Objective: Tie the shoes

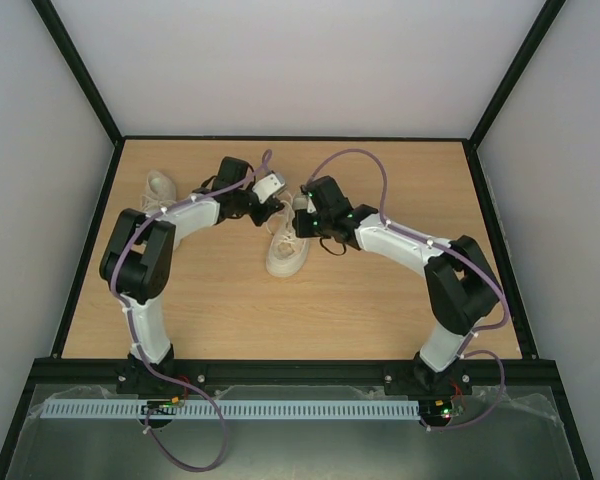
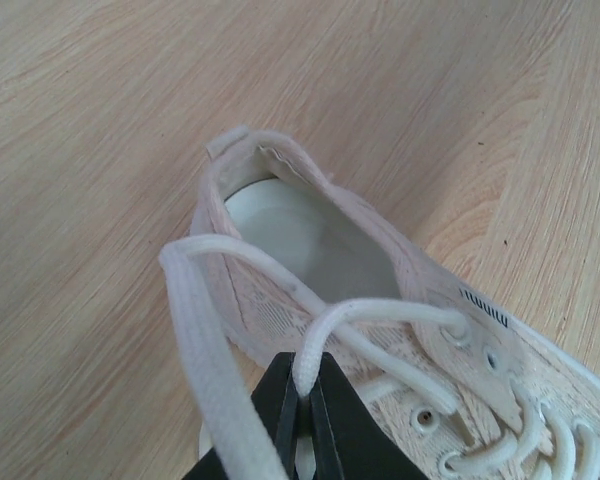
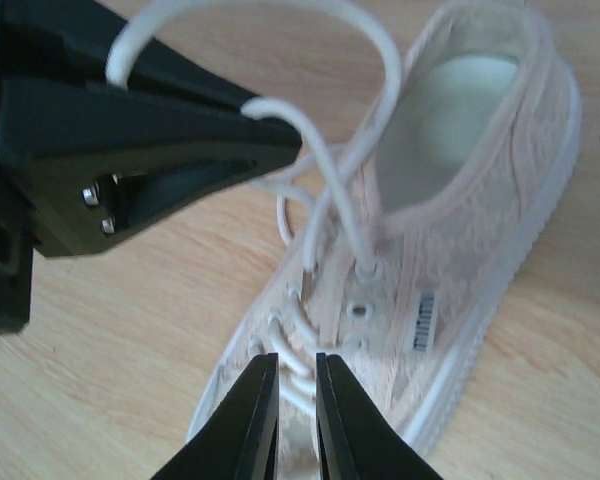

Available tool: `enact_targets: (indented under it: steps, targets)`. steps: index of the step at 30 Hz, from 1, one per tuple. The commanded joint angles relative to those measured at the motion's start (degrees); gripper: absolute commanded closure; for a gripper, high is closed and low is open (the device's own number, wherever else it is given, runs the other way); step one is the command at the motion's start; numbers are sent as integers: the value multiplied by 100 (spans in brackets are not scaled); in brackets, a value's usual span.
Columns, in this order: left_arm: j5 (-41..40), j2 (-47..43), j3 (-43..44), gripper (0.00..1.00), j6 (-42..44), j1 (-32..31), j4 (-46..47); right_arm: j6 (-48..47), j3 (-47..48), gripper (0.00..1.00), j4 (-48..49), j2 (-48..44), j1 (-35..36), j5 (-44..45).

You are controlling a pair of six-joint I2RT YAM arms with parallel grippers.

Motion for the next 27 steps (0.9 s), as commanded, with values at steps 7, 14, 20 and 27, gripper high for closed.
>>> enact_targets:
  steps: [7, 14, 20, 27]
  targets:
    - [294, 87, 188, 98, -148, 25, -48, -41, 365, 86, 651, 506, 189, 458]
    - [390, 127, 248, 97, -178, 25, -76, -175, 732, 82, 526, 837, 199, 806]
    - [493, 154, 265, 98, -174, 25, -102, -307, 752, 81, 544, 1006, 199, 1148]
    - [518, 288, 367, 98, -179, 25, -147, -471, 922, 81, 414, 1242, 207, 1404]
